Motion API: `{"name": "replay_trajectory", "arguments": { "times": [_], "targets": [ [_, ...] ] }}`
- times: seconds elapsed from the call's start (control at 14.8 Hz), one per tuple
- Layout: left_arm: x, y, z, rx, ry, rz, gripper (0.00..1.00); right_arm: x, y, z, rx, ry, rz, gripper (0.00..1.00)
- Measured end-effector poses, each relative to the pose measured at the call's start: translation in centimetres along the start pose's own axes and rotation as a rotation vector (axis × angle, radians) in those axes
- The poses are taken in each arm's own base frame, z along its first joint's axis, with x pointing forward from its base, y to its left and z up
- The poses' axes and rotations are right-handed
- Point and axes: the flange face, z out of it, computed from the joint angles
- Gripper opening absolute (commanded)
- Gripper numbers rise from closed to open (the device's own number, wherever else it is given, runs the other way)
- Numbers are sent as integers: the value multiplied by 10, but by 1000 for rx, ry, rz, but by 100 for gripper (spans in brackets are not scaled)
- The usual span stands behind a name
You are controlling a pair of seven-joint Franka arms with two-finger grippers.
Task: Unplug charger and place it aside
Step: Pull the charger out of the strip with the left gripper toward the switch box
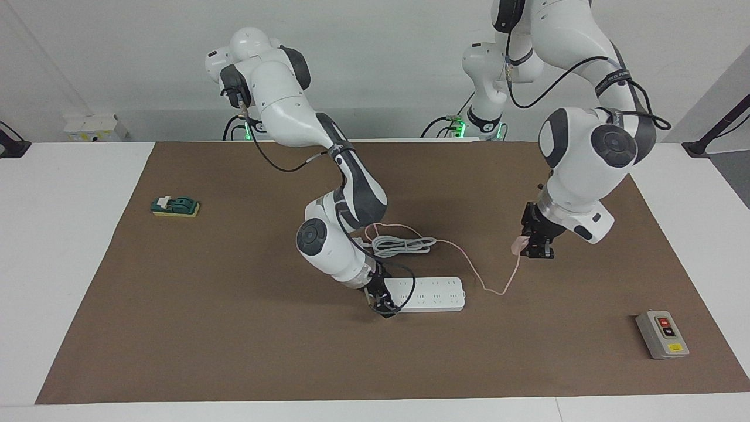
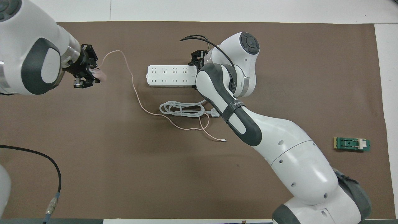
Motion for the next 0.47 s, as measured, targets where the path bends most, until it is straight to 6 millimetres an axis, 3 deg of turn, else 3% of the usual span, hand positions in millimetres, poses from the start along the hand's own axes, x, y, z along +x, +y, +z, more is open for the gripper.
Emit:
{"name": "replay_trajectory", "arguments": {
  "times": [0.2,0.34,0.47],
  "targets": [
    [53,-20,-20,34,-17,58,0,-5,-3,-12,-5,-6,-8,100],
    [86,-35,-25,56,-33,103,0,-7,-10,-55,-8,-18,-12,100],
    [106,-46,-16,77,-48,159,0,-1,-14,-107,-21,-19,-9,100]
  ]
}}
